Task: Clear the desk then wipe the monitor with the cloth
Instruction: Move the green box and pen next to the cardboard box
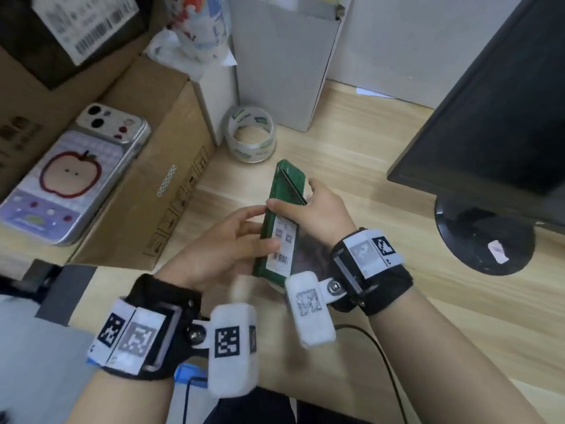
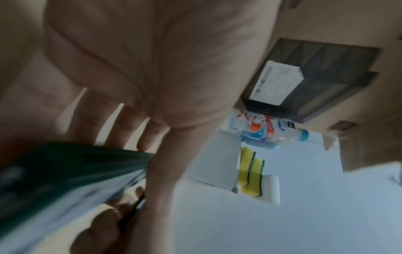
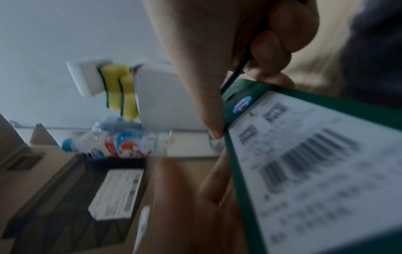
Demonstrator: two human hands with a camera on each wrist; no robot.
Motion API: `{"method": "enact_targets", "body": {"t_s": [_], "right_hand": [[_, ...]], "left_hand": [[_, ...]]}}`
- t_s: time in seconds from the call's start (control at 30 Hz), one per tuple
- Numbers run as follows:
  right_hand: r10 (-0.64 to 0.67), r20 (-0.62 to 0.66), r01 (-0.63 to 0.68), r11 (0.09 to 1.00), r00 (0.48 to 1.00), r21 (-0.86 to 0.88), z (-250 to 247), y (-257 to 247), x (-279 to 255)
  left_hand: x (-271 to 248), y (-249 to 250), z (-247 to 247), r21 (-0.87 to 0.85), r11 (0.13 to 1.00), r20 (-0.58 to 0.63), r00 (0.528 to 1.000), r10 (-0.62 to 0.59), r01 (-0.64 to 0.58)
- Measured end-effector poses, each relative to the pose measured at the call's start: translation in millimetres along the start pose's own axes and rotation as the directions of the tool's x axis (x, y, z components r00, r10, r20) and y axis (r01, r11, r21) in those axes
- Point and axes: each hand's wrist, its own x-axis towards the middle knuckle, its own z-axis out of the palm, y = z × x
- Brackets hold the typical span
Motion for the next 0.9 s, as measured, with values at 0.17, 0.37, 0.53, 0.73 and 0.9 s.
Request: {"method": "enact_targets", "body": {"t_s": [0.17, 0.37, 0.53, 0.73, 0.9], "right_hand": [[-0.017, 0.192, 0.034, 0.996, 0.981, -0.083, 49, -7, 16], [0.002, 0.215, 0.014, 0.997, 0.977, -0.073, 76, -1, 25], [-0.06, 0.168, 0.06, 0.998, 0.984, 0.003, 77, 4, 27], [-0.079, 0.063, 0.079, 0.997, 0.995, 0.012, 72, 9, 30], [-0.073, 0.095, 0.075, 0.997, 0.993, -0.025, 70, 9, 32]], "left_hand": [[3, -21, -30, 0.12, 0.992, -0.3, 0.95, 0.08, -0.046], [20, -33, -56, 0.462, 0.887, -0.484, 0.846, 0.225, 0.029], [29, -40, -63, 0.609, 0.789, -0.423, 0.875, 0.236, 0.082], [33, -38, -52, 0.851, 0.443, -0.415, 0.879, 0.235, 0.284], [30, -42, -42, 0.869, 0.304, -0.473, 0.837, 0.274, 0.391]]}}
